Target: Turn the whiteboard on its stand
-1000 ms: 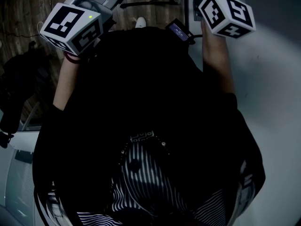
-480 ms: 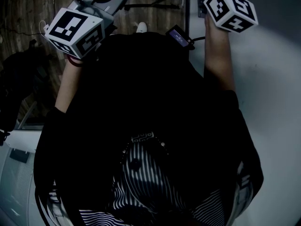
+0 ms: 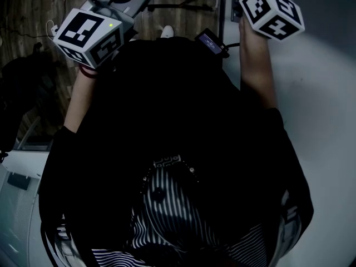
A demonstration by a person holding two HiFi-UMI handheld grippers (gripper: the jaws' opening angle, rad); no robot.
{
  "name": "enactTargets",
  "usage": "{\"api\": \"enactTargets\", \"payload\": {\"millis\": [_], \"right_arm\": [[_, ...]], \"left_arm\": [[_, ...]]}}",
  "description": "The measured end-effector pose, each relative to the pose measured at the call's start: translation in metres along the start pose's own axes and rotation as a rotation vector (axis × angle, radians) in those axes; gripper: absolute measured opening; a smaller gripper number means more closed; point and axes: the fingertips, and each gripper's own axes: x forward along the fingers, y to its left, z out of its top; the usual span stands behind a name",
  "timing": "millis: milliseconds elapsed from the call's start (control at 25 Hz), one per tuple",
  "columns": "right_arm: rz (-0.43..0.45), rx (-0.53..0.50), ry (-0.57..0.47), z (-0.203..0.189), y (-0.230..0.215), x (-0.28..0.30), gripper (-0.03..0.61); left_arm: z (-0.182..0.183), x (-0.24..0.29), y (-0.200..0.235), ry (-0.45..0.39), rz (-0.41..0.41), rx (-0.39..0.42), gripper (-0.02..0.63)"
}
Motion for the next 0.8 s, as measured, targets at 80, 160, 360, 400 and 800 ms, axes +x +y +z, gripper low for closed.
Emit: {"api": "enactTargets", "payload": {"millis": [80, 160, 360, 400, 800], "right_arm": [[0.002, -0.002, 0.005, -0.003, 0.005, -0.004, 0.092], [0.005, -0.007, 0.012, -0.006, 0.010, -0.011, 0.092], [0.020, -0.011, 0.030, 0.002, 0.033, -0.018, 0.095], [0.024, -0.010, 0.031, 0.003, 0.036, -0.018, 0.095], [0.042, -0.015, 0.039, -0.011, 0.022, -0.041, 0.095]], "left_arm": [[0.000, 0.003, 0.001, 0.004, -0.009, 0.001, 0.002], [-0.002, 0.004, -0.001, 0.008, -0.017, 0.000, 0.002], [0.011, 0.007, -0.006, 0.002, -0.060, 0.013, 0.002], [0.013, 0.008, -0.008, 0.000, -0.068, 0.015, 0.002], [0.008, 0.018, -0.006, 0.000, -0.092, 0.016, 0.002]]}}
